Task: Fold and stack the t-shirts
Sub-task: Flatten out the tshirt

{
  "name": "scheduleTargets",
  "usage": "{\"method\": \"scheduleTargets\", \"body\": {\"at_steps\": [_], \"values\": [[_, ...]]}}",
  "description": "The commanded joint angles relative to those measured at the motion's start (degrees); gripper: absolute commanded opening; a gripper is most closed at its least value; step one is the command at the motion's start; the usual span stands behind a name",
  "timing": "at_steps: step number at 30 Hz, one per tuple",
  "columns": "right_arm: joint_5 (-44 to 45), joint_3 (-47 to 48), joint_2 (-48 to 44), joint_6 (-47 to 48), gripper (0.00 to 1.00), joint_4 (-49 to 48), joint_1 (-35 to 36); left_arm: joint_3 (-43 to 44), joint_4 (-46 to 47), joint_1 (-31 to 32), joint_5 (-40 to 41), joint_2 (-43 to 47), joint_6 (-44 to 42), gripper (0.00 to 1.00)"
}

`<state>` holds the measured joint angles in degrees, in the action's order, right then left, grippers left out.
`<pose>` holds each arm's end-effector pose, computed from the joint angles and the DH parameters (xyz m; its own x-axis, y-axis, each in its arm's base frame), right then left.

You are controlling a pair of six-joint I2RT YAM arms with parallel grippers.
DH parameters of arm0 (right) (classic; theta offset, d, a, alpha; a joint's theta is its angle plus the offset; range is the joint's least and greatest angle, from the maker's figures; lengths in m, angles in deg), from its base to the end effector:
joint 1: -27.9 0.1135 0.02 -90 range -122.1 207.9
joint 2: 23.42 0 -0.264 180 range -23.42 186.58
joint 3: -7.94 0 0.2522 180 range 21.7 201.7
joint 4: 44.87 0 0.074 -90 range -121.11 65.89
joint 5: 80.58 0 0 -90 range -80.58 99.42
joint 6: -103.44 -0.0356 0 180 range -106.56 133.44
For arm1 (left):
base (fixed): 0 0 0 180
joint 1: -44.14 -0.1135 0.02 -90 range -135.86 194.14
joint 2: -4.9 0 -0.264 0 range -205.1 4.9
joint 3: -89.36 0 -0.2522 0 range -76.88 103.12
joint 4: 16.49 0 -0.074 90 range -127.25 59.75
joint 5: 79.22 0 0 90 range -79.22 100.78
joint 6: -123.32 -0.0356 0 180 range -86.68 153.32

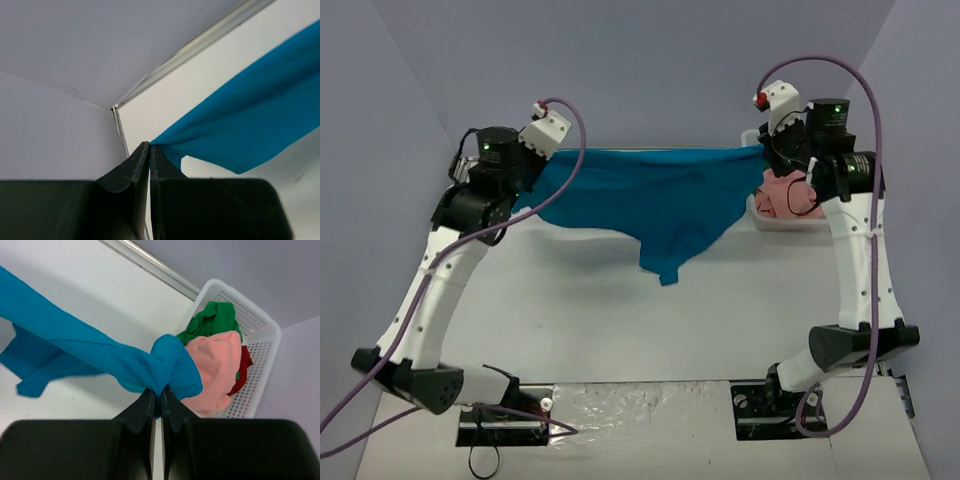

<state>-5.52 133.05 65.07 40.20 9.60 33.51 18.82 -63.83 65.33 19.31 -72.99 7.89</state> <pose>0.3162 0.0403 0.4946 -0.1199 -0.4489 -0.8855 -0.4398 0.8237 -0.3580 0.2673 -0.0979 0.4740 -0.1325 0.5068 -0.8518 0.3114 0.8371 0.4497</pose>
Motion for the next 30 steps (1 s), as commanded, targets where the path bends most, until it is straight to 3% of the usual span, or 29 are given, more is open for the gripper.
{"method": "scheduleTargets", "body": {"at_steps": [1, 4, 8, 12, 13, 15, 16, 19, 25, 30], "values": [[-1.5, -1.4, -8.1, -0.8, 0.00, -0.5, -0.4, 3.9, -3.1, -0.5, -0.6, 8.6, 0.7, 0.02], [-2.3, -10.0, -14.6, -0.6, 0.00, -0.6, -0.4, -1.1, -5.7, -0.5, -2.7, 13.9, -1.2, 0.02], [-3.8, -23.5, -24.1, 0.4, 0.00, 0.9, -0.4, -15.4, -10.7, -0.6, -7.3, 20.7, -5.1, 0.02], [-8.3, -30.8, -27.9, 5.6, 0.00, 11.3, -0.2, -22.2, -25.9, -0.4, -19.1, 22.8, -12.3, 0.02], [-11.1, -31.0, -27.9, 8.9, 0.09, 14.2, -0.2, -22.6, -28.4, -0.5, -21.4, 22.8, -12.8, 0.05], [-14.6, -30.1, -26.9, 13.7, 0.56, 23.1, -0.2, -22.1, -39.6, -0.4, -31.0, 22.1, -19.2, 0.30], [-14.0, -29.2, -25.7, 14.3, 0.66, 24.1, -0.2, -21.9, -41.0, -0.3, -32.7, 21.3, -19.9, 0.53], [-11.4, -27.9, -23.1, 14.8, 0.78, 24.3, -0.4, -19.9, -45.9, -0.3, -36.4, 19.1, -23.0, 0.71], [-10.5, -22.6, -13.3, 11.8, 0.79, 17.8, -0.3, -16.7, -43.4, -0.4, -37.0, 13.7, -22.4, 0.76], [-13.0, -20.7, -2.7, 9.0, 0.75, 10.5, -0.1, -23.2, -21.7, -0.4, -23.1, 7.4, -12.0, 0.74]]}}
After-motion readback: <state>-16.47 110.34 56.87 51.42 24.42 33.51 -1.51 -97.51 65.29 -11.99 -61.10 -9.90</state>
